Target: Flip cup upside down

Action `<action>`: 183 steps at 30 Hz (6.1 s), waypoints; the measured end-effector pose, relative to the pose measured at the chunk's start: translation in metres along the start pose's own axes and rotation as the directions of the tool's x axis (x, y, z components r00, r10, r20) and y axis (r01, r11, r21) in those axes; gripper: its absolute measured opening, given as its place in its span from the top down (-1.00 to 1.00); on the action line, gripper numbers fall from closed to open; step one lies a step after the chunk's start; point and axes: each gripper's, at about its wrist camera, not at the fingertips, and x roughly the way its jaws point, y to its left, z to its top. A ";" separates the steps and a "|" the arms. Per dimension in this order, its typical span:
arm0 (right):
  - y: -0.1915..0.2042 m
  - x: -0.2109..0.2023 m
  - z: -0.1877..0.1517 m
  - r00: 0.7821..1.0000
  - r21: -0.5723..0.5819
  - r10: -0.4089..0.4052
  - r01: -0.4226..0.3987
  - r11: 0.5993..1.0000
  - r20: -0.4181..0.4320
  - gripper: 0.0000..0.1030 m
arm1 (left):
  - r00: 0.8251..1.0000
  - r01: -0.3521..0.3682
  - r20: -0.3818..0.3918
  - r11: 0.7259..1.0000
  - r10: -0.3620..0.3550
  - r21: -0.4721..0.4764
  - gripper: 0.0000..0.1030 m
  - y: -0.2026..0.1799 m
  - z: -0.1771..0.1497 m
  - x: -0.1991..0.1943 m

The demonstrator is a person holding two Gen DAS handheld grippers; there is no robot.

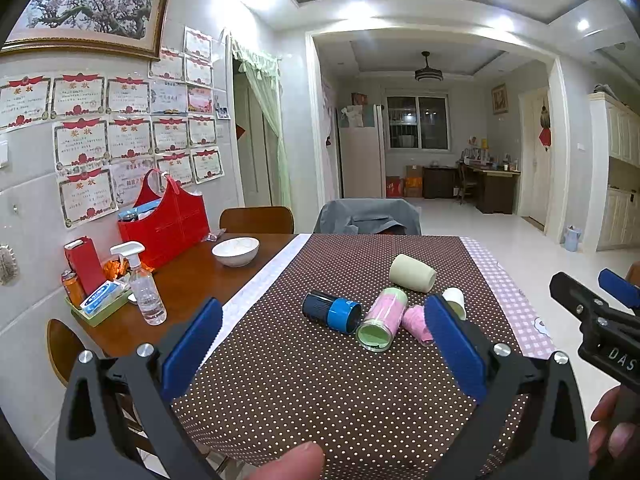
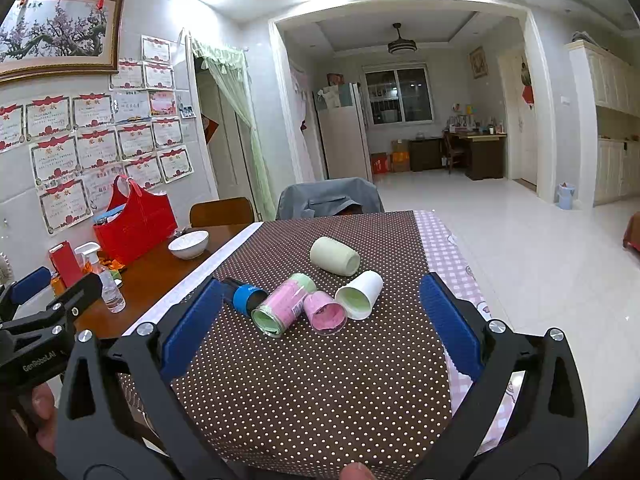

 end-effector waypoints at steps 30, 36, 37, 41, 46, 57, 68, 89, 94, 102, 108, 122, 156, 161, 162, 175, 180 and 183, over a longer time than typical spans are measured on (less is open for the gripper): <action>-0.002 0.004 -0.003 1.000 0.011 0.002 -0.002 1.000 0.001 -0.88 | 1.000 0.009 -0.010 1.000 -0.009 0.010 -0.93 -0.010 -0.001 0.004; -0.001 0.004 -0.004 1.000 0.011 0.003 -0.003 1.000 0.000 -0.88 | 1.000 0.009 -0.009 1.000 -0.009 0.012 -0.93 -0.011 -0.002 0.004; -0.002 0.004 -0.004 1.000 0.010 0.003 -0.003 1.000 0.000 -0.88 | 1.000 0.009 -0.009 1.000 -0.009 0.012 -0.93 -0.011 -0.002 0.004; -0.002 0.005 -0.005 1.000 0.008 0.004 -0.004 1.000 -0.003 -0.88 | 1.000 0.011 -0.011 1.000 -0.011 0.011 -0.93 -0.011 -0.002 0.004; -0.003 0.006 -0.005 1.000 0.006 -0.003 0.003 1.000 -0.003 -0.88 | 1.000 0.006 -0.022 1.000 -0.006 0.005 -0.93 -0.008 -0.002 0.012; -0.006 0.035 -0.002 0.999 -0.015 -0.002 0.001 1.000 -0.050 -0.88 | 0.999 -0.001 -0.054 1.000 0.002 0.017 -0.93 -0.004 0.005 0.036; -0.027 0.095 -0.001 0.987 -0.013 -0.038 0.036 0.999 -0.156 -0.88 | 0.985 0.005 -0.170 0.996 0.009 0.084 -0.93 -0.010 -0.003 0.109; -0.060 0.235 -0.019 0.915 0.019 -0.066 0.080 0.997 -0.397 -0.88 | 0.868 -0.005 -0.497 1.000 0.008 0.006 -0.93 0.006 -0.027 0.306; -0.066 0.256 -0.021 0.905 0.021 -0.067 0.084 0.996 -0.419 -0.88 | 0.825 -0.079 -0.565 0.994 0.021 -0.078 -0.93 0.005 -0.033 0.355; -0.085 0.282 -0.030 0.885 0.056 -0.055 0.091 0.994 -0.462 -0.88 | 0.779 -0.222 -0.625 0.952 0.043 -0.211 -0.93 0.014 -0.043 0.407; -0.092 0.290 -0.036 0.878 0.071 -0.042 0.087 0.994 -0.477 -0.88 | 0.740 -0.178 -0.672 0.955 -0.029 -0.238 -0.93 0.010 -0.058 0.435; -0.104 0.295 -0.042 0.871 0.102 -0.034 0.095 0.990 -0.490 -0.88 | 0.698 -0.088 -0.712 0.980 -0.069 -0.181 -0.93 0.010 -0.072 0.446; -0.081 0.211 -0.039 0.905 0.103 -0.045 0.097 0.990 -0.423 -0.88 | 0.694 0.089 -0.711 0.994 -0.109 -0.066 -0.39 0.041 -0.090 0.381; -0.076 0.199 -0.040 0.909 0.099 -0.049 0.098 0.990 -0.415 -0.88 | 0.677 0.038 -0.733 0.997 -0.074 -0.066 -0.45 0.053 -0.098 0.389; -0.076 0.198 -0.039 0.909 0.099 -0.047 0.097 0.990 -0.413 -0.88 | 0.673 0.044 -0.734 0.996 -0.091 -0.083 -0.45 0.054 -0.099 0.391; -0.069 0.172 -0.043 0.919 0.093 -0.045 0.088 0.992 -0.392 -0.88 | 0.701 0.162 -0.689 0.982 -0.187 -0.102 -0.27 0.055 -0.109 0.352; -0.067 0.155 -0.052 0.919 0.091 -0.043 0.085 0.992 -0.393 -0.88 | 0.710 0.175 -0.674 0.978 -0.205 -0.113 -0.27 0.059 -0.118 0.325; -0.066 0.143 -0.059 0.918 0.090 -0.042 0.084 0.992 -0.394 -0.88 | 0.720 0.186 -0.661 0.976 -0.214 -0.113 -0.27 0.057 -0.123 0.304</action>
